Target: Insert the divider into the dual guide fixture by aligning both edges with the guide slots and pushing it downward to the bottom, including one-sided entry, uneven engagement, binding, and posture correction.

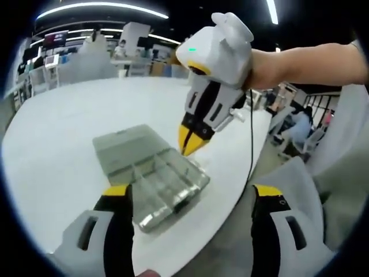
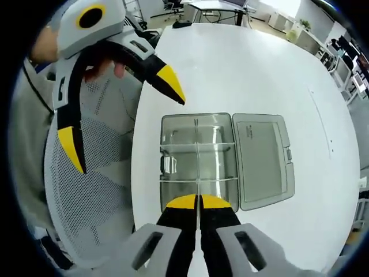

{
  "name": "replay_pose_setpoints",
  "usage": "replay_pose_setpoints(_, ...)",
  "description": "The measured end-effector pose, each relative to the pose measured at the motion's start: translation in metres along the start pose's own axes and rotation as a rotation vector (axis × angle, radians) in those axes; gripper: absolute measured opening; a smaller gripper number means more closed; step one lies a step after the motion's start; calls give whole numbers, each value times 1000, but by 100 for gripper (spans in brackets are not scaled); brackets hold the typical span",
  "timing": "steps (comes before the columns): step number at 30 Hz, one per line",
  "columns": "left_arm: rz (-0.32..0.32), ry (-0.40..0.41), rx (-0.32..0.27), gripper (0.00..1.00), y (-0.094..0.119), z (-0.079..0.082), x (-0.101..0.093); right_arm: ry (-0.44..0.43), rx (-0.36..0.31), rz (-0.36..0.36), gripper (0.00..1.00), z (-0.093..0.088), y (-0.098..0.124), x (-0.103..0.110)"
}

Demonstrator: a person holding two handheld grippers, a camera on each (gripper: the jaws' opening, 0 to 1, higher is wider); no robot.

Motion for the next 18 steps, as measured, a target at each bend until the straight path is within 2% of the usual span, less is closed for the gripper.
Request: replay_pose_setpoints(18,1,-3,3,83,-1,0,1,-10,-26,-5,0,-5,2,1)
Point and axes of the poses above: the point that each gripper's makers call its tool centre point, and the gripper's own axes: y roughly backward along the fingers, x roughly to its left, z roughly out of its top, the point moved 6 cm from there along y, roughly backward along the fingers, and after that the axes turned 13 degrees about -x, right-handed, at the moved point
